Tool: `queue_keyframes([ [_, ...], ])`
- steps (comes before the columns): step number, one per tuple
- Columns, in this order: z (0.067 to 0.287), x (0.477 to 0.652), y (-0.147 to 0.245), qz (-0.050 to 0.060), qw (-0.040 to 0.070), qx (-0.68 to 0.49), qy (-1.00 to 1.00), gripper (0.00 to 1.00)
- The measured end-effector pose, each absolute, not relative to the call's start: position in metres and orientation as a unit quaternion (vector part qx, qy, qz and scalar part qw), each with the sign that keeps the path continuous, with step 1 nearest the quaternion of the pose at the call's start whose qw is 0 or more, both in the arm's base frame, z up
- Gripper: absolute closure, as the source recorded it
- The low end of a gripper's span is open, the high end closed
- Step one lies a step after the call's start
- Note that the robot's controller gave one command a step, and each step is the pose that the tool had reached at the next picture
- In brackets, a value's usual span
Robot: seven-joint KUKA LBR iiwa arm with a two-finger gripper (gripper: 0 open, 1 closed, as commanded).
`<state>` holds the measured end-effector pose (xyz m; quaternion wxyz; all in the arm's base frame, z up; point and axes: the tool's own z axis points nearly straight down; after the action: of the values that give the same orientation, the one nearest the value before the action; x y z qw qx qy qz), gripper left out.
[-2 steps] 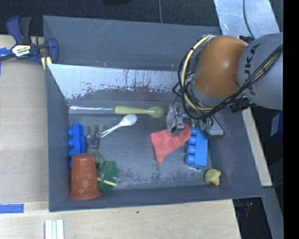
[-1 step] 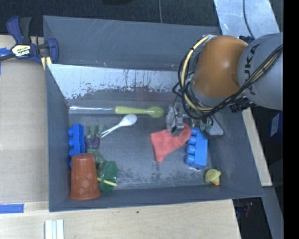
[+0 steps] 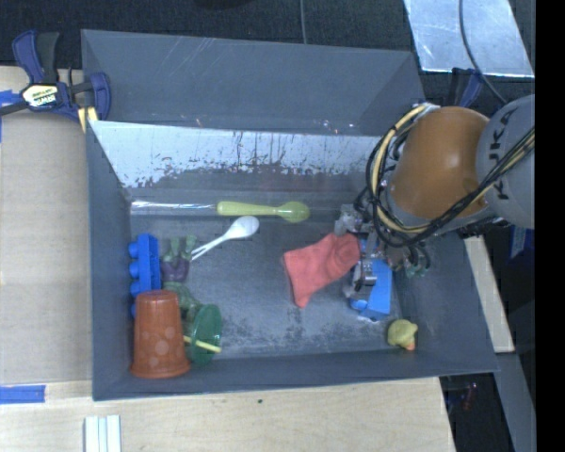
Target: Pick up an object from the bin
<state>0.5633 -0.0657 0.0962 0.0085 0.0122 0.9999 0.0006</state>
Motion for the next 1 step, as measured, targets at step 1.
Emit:
queue_keyframes([
  [1, 0.0962, 0.5633, -0.0656, 0.001, 0.008, 0.012, 1.0, 0.0],
])
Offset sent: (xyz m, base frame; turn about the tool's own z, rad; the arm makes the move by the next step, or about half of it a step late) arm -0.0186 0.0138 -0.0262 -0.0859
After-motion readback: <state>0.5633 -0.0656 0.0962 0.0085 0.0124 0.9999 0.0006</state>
